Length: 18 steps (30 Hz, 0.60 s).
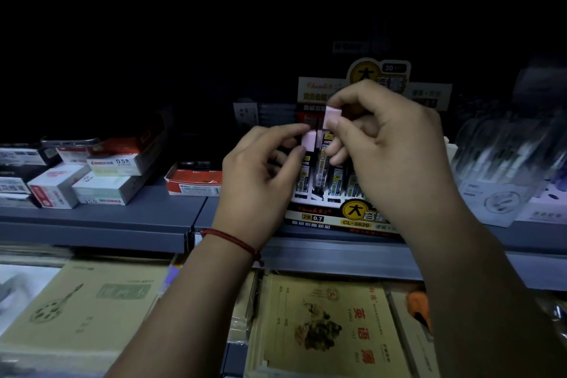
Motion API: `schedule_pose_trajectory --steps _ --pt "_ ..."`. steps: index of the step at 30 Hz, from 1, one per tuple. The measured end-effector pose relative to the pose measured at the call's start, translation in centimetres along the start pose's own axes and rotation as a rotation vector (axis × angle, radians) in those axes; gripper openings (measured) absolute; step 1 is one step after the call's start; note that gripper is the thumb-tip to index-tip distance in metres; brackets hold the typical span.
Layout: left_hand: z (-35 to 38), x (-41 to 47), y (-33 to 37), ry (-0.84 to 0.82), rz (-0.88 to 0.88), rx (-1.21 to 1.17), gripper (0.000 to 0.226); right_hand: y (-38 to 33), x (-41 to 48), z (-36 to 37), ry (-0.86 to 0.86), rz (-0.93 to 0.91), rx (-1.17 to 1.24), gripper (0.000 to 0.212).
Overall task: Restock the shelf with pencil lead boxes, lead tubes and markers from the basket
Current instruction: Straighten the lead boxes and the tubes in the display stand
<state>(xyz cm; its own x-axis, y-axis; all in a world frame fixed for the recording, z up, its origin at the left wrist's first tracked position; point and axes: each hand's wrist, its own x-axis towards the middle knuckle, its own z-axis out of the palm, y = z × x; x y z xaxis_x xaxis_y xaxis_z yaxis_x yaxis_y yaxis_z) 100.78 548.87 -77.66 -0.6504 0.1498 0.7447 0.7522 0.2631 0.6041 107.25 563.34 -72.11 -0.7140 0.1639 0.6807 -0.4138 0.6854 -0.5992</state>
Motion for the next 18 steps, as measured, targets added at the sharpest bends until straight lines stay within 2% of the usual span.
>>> schedule_pose_trajectory --steps 9,18 --pt "-0.02 -0.23 0.00 -0.021 -0.033 -0.032 0.028 -0.19 -0.01 -0.74 -0.033 0.026 0.104 0.005" --pt "0.08 -0.39 -0.03 -0.023 -0.031 -0.033 0.030 0.63 0.02 -0.50 -0.009 -0.003 0.041 0.007"
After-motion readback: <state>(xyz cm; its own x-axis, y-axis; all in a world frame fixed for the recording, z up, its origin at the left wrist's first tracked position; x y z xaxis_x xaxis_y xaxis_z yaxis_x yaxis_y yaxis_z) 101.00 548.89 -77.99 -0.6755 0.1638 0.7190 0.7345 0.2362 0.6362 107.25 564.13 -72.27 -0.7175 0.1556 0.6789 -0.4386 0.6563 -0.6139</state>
